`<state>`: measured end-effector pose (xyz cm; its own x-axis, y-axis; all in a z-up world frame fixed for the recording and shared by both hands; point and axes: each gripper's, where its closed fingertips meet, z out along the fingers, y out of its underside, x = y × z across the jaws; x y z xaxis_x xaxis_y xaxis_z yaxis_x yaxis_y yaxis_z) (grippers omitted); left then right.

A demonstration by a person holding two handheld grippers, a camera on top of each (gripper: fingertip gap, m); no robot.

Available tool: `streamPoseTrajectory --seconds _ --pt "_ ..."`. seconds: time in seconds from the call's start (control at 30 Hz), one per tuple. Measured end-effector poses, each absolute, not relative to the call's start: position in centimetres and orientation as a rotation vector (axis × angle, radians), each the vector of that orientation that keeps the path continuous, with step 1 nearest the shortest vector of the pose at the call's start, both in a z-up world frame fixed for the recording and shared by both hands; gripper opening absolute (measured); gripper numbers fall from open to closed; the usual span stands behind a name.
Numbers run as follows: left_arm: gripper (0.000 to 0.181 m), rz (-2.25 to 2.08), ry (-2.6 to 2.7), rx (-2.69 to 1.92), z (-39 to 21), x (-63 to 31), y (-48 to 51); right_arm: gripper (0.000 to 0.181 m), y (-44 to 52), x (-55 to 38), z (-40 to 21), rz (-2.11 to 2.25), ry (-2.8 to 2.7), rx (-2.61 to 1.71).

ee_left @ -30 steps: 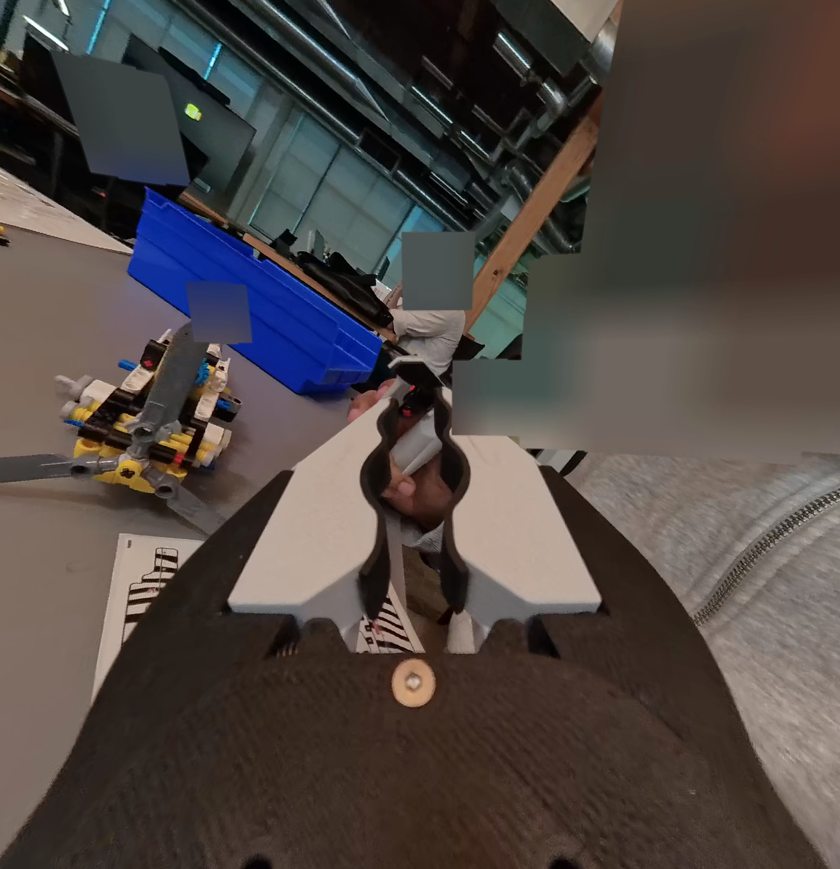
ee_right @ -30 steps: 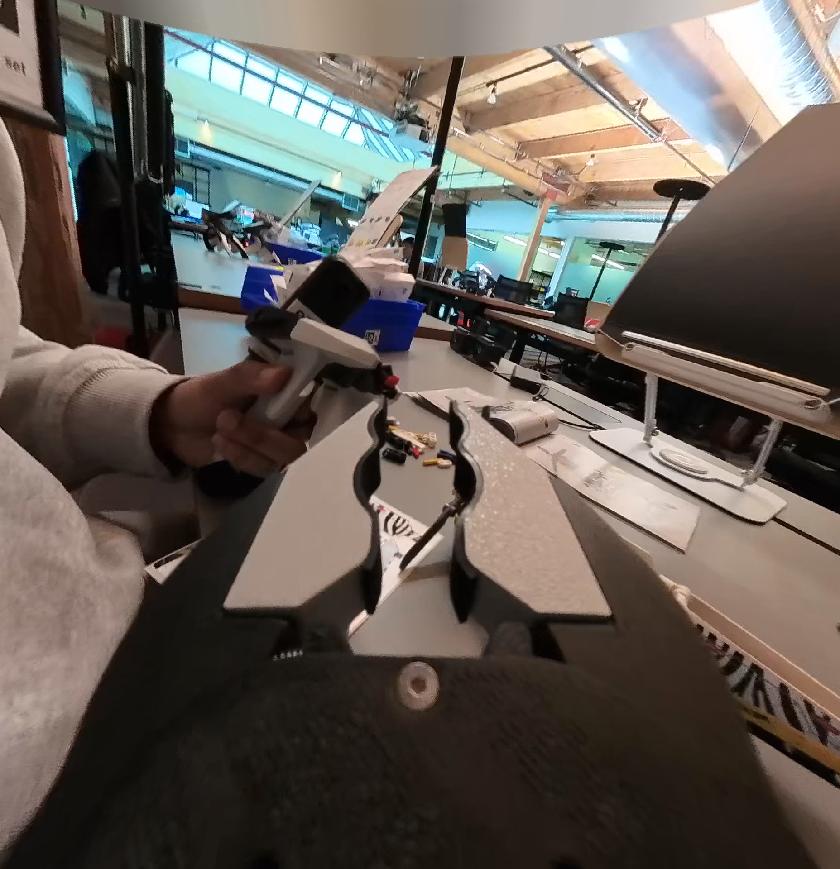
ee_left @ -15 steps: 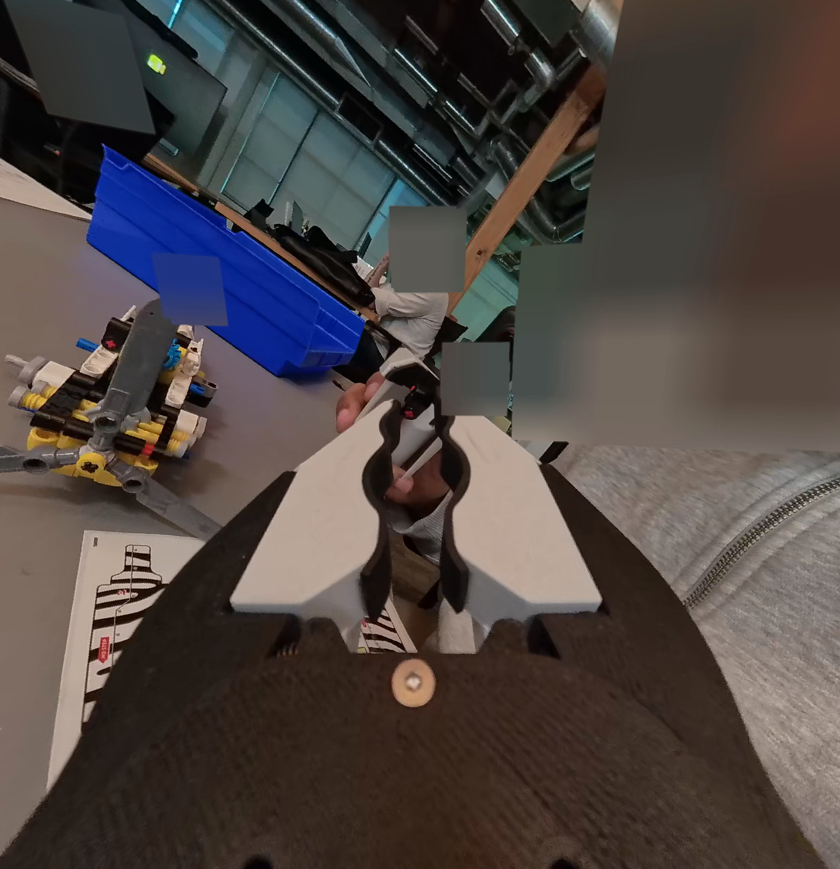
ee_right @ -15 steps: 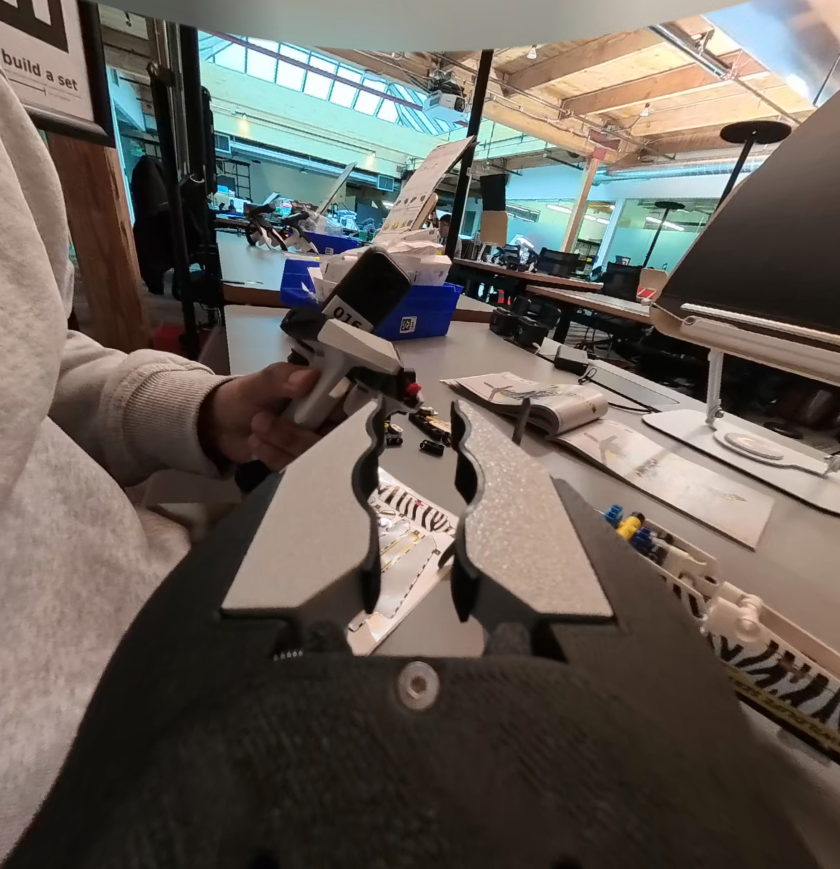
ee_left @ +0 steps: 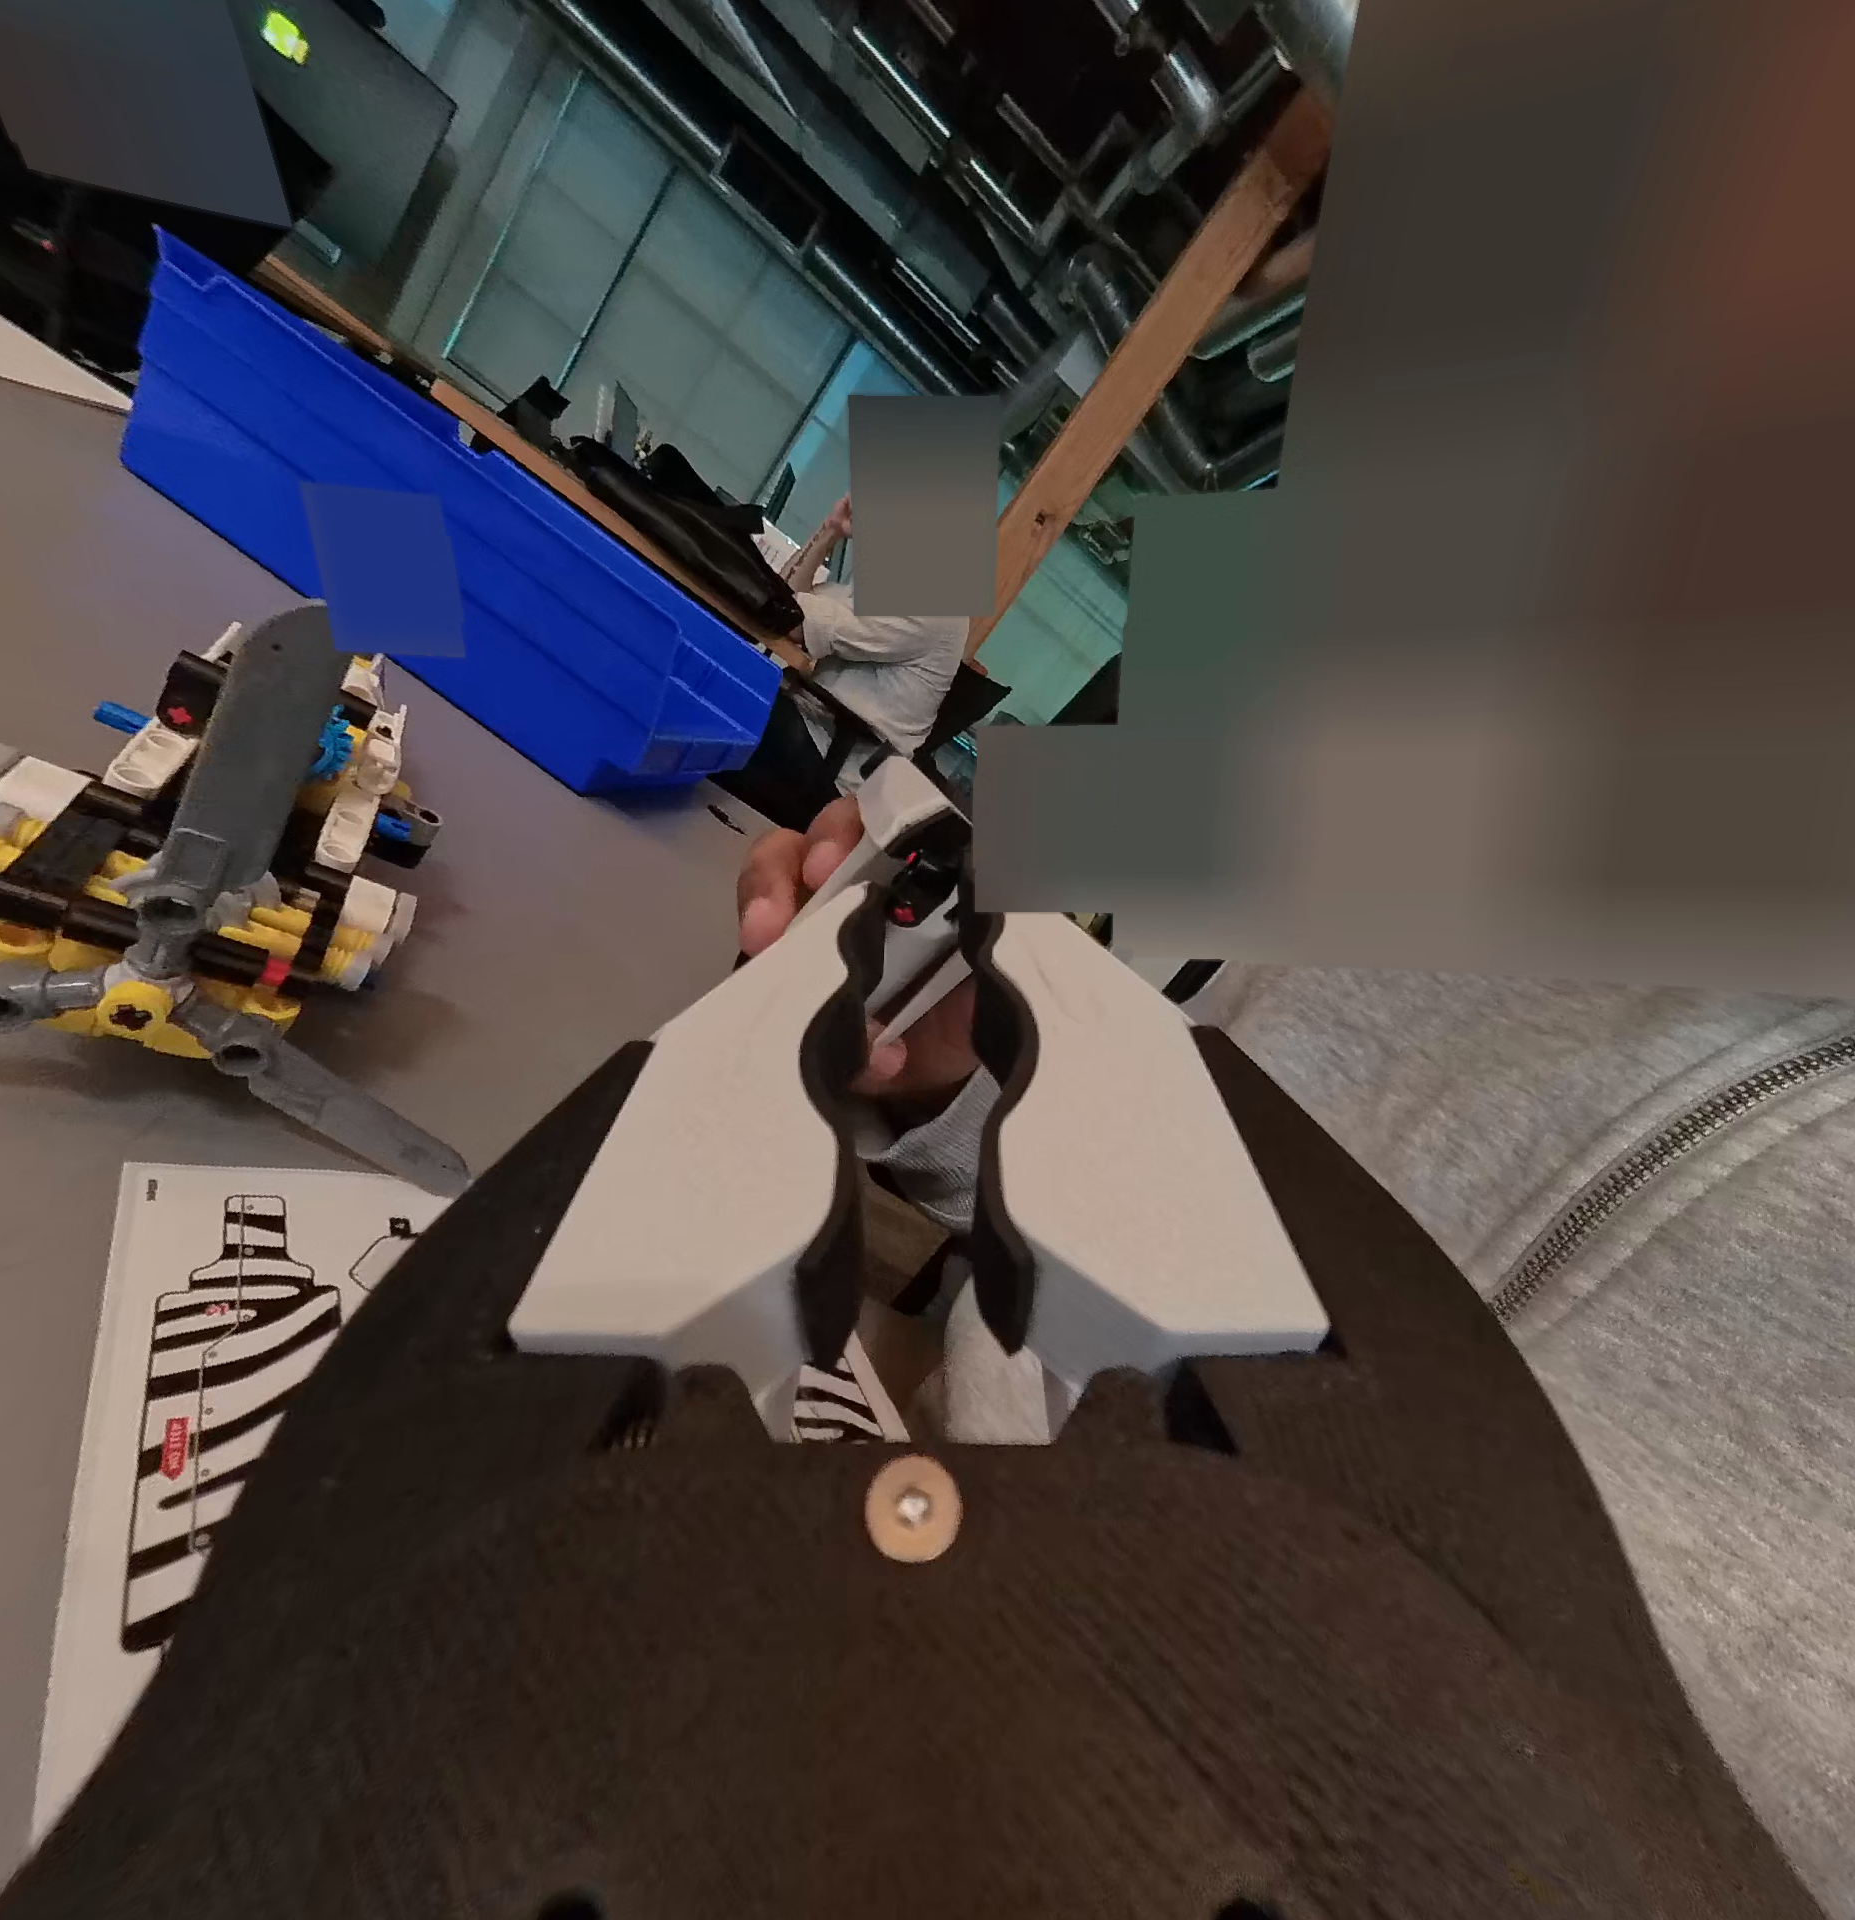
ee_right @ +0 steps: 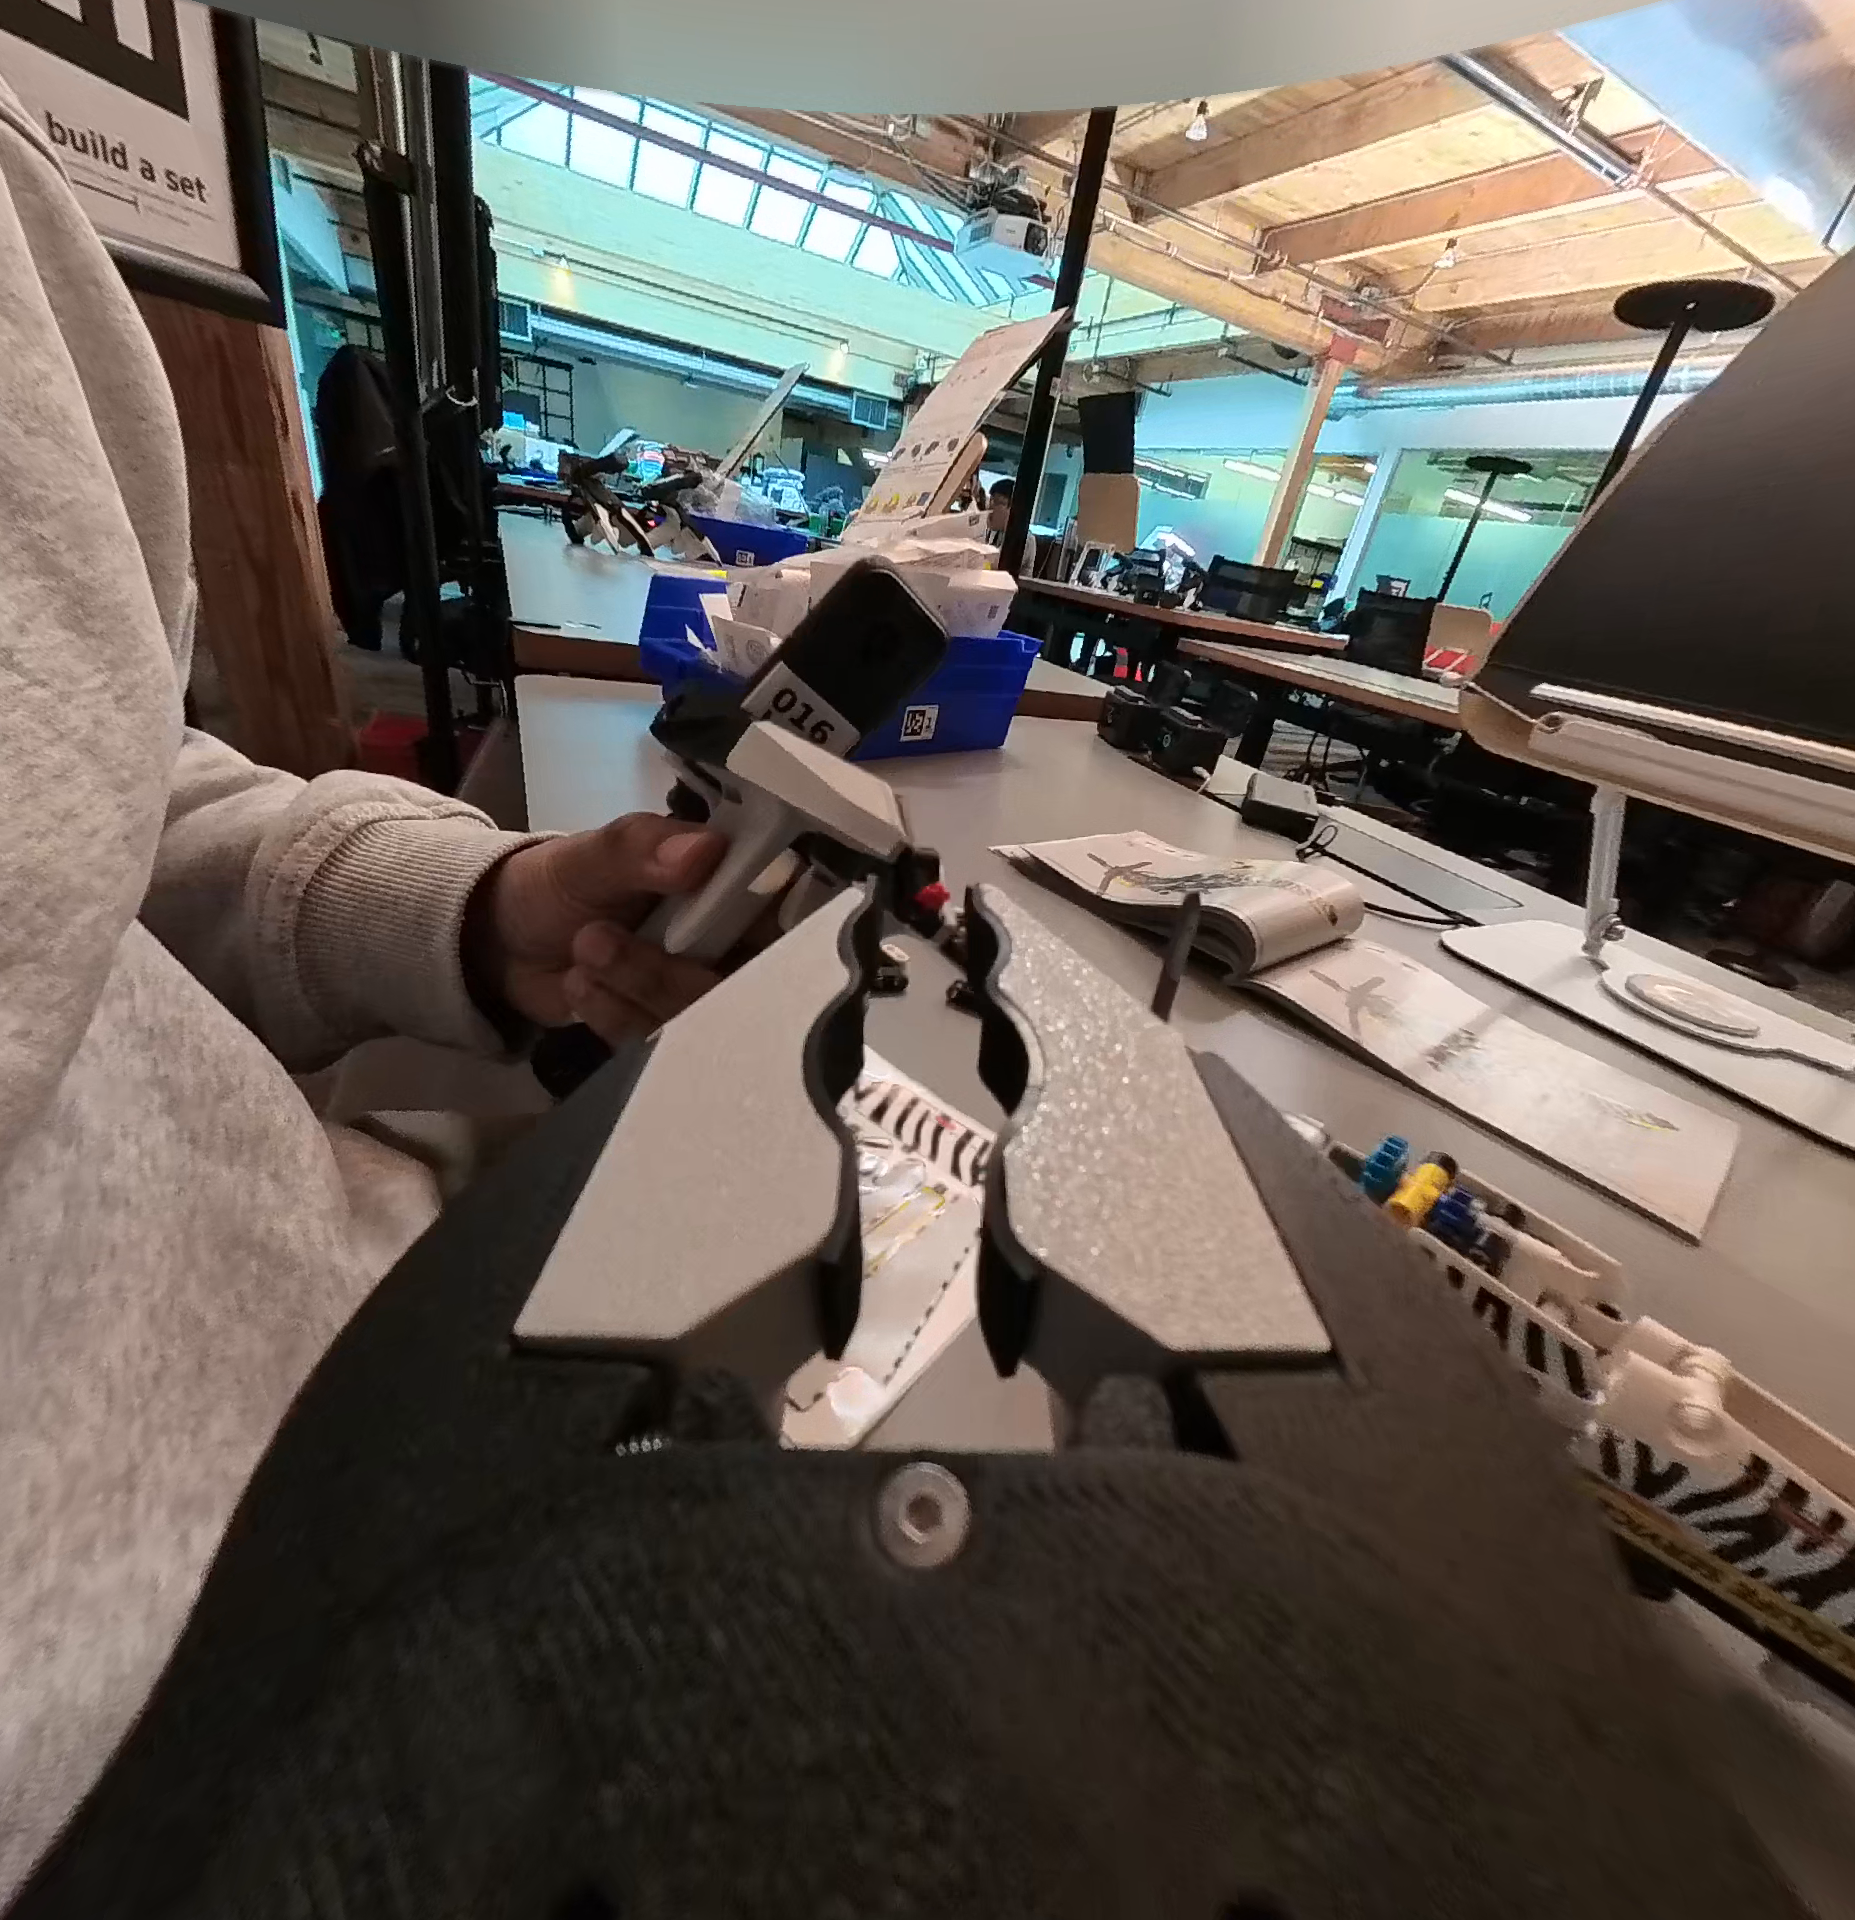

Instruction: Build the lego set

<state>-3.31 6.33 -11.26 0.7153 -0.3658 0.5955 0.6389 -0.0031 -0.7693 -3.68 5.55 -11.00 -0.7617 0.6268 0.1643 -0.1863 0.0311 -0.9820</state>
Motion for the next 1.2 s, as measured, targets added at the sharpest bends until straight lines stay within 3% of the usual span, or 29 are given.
streamPoseTrajectory --seconds 0.2,0.43,0.57,0.87,1.2 --pt "0.012 -0.808 -0.245 -1.361 -11.3 -3.2 6.3 0.003 5.2 -3.4 -11.0 1.824 -1.750 -0.456" --pt "0.011 -0.803 -0.242 -1.362 -11.2 -3.1 6.3 0.002 5.3 -3.5 -11.0 1.848 -1.757 -0.471" --pt "0.025 -0.796 -0.227 -1.365 -11.2 -2.8 6.4 0.002 5.7 -3.3 -10.6 1.946 -1.755 -0.514" --pt "0.010 -0.765 -0.149 -1.386 -10.9 -1.6 6.3 0.001 6.0 -2.4 -10.5 2.264 -1.867 -0.700" --pt "0.005 -0.773 -0.142 -1.397 -11.0 -1.4 6.4 0.002 5.7 -1.9 -11.2 2.275 -1.958 -0.730"
